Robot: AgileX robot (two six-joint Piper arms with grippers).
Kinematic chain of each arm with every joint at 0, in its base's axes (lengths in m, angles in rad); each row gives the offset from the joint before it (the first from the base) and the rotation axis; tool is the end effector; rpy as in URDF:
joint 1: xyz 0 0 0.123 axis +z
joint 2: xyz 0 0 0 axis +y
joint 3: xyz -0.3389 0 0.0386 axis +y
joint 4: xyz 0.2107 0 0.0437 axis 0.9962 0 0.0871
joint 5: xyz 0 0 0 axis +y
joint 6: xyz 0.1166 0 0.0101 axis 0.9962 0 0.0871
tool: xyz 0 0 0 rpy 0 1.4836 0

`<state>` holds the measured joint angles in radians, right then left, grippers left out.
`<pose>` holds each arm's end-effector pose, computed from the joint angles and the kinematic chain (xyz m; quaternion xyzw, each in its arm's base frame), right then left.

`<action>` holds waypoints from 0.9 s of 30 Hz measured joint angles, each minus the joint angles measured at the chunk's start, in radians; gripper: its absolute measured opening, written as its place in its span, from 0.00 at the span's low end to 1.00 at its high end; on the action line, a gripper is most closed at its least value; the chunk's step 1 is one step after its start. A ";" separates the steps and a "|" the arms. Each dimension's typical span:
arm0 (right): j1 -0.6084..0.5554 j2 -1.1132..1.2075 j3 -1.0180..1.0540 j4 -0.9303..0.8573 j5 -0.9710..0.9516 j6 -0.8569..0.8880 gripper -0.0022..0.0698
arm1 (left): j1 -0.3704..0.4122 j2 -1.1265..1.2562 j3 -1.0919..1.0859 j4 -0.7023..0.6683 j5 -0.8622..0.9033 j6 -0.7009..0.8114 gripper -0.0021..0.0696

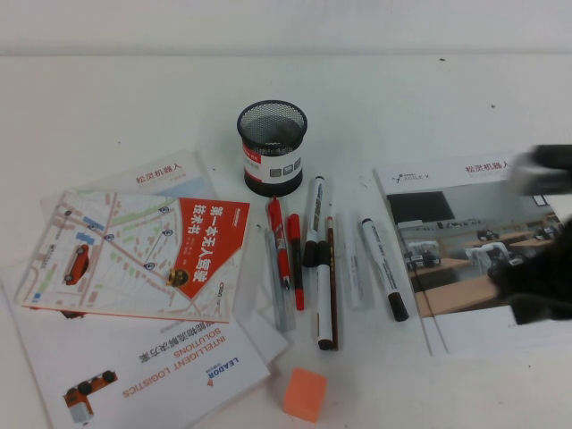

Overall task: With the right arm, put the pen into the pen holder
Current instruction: Pick up the pen on the table

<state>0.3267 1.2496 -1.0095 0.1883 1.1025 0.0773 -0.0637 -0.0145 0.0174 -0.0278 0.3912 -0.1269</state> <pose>0.1653 0.0767 0.3396 -0.0938 0.9792 0.1191 0.1352 -0.0171 -0.0002 0.1643 -0.0327 0.8062 -0.0680 0.5868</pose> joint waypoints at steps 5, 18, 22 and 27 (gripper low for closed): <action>0.133 0.216 -0.212 -0.158 0.100 0.070 0.00 | 0.000 0.000 0.000 0.000 0.000 0.000 0.03; 0.177 0.547 -0.554 -0.098 0.119 -0.077 0.00 | 0.000 0.000 0.000 0.000 0.000 0.000 0.03; 0.217 0.619 -0.584 -0.130 0.121 -0.086 0.00 | 0.000 0.000 0.000 0.000 0.000 0.000 0.03; 0.222 0.705 -0.601 -0.113 0.121 -0.084 0.00 | 0.000 0.000 0.000 0.000 0.000 0.000 0.03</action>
<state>0.5486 1.9550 -1.6109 0.0754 1.2237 -0.0064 -0.0637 -0.0145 0.0174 -0.0278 0.3912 -0.1269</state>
